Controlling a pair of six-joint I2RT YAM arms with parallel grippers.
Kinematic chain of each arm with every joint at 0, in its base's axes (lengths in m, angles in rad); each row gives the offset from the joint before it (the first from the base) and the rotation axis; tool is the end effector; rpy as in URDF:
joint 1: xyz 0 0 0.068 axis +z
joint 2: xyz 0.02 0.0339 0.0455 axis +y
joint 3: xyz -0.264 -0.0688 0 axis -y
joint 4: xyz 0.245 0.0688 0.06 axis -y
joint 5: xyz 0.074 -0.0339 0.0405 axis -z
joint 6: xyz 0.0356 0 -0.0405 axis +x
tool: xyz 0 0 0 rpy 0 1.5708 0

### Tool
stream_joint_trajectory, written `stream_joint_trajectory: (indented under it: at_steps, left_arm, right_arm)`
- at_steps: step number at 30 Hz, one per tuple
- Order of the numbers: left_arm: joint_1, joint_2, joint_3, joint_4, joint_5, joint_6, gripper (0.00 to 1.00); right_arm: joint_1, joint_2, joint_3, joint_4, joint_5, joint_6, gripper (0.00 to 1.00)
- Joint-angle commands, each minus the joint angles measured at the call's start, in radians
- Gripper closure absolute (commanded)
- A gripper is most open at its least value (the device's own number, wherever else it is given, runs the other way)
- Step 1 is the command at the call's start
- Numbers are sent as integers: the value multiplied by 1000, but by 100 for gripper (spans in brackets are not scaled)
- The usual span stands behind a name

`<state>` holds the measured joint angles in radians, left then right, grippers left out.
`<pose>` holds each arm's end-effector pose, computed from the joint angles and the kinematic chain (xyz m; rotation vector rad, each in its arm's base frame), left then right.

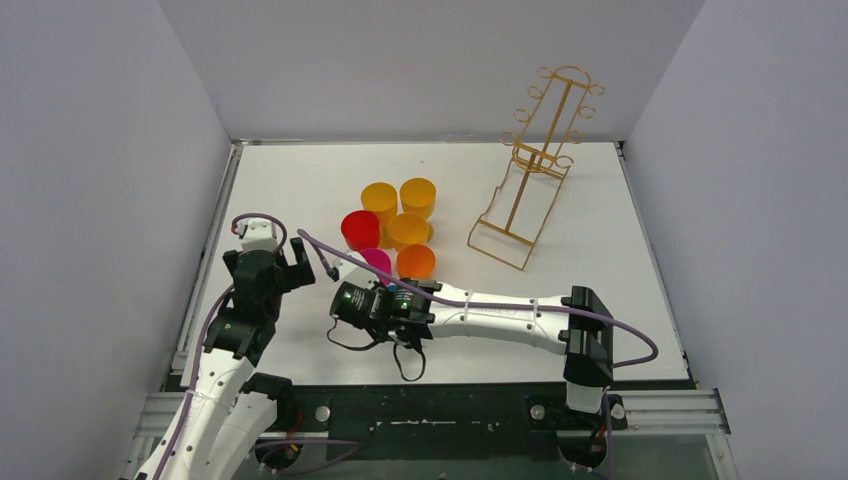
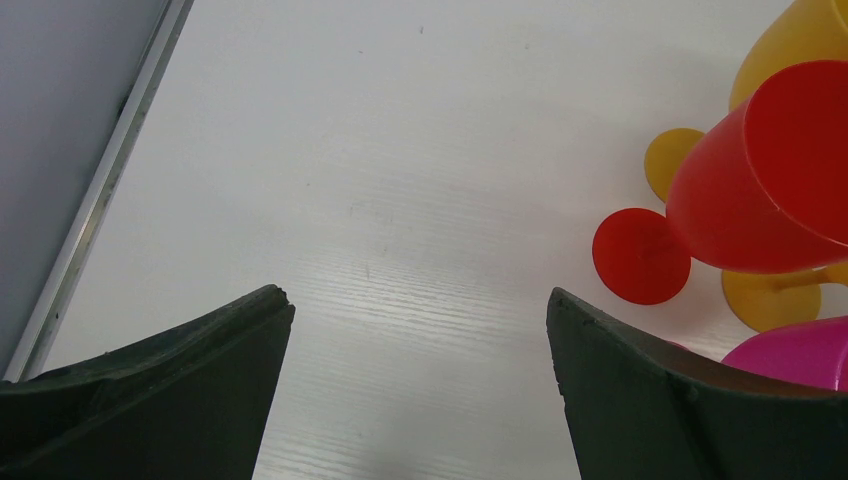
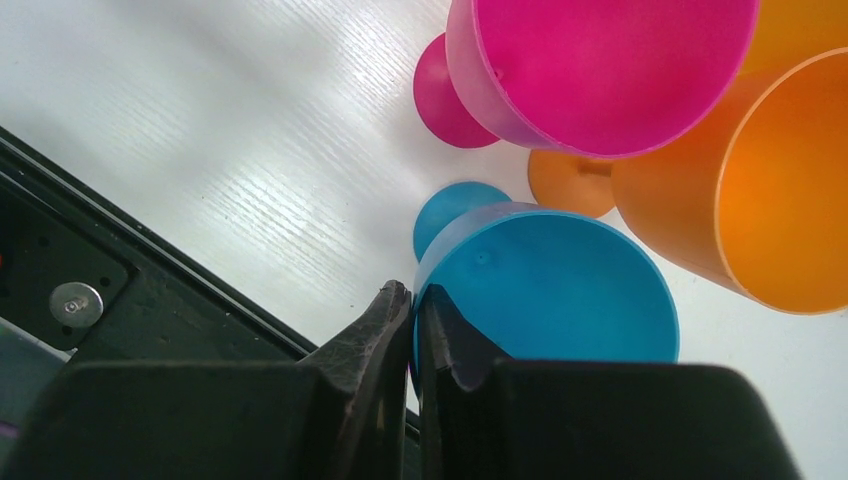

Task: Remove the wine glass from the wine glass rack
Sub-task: Place the wine glass at the center of the board.

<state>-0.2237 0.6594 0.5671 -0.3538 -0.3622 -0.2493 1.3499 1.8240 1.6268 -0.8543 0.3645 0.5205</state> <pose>0.1565 -0.0227 0.2661 -0.2530 1.9704 0.0599 0.0981 0.3791 0.2868 -0.9077 2.3697 0.2645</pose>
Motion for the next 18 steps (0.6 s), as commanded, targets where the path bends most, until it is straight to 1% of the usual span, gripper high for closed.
stream_joint_trajectory:
  at_steps: [1,3,6,11,18]
  left_arm:
    - [-5,-1,5,55,4,16,3]
    - [-5,-1,5,55,5,17,3]
    - [-5,-1,3,55,5,18,3]
    - [-6,-2,4,55,5,18,3]
    - [-6,-7,4,55,-1,18,3]
  right_arm:
    - [7,-23,12,-5,28,0,94]
    - [6,-36,-1,20,24,-4,92]
    - [5,-51,-6,41,24,-2,81]
    - [5,-79,-9,76,13,-7,77]
    - [5,-145,-33,142,-4,-9,73]
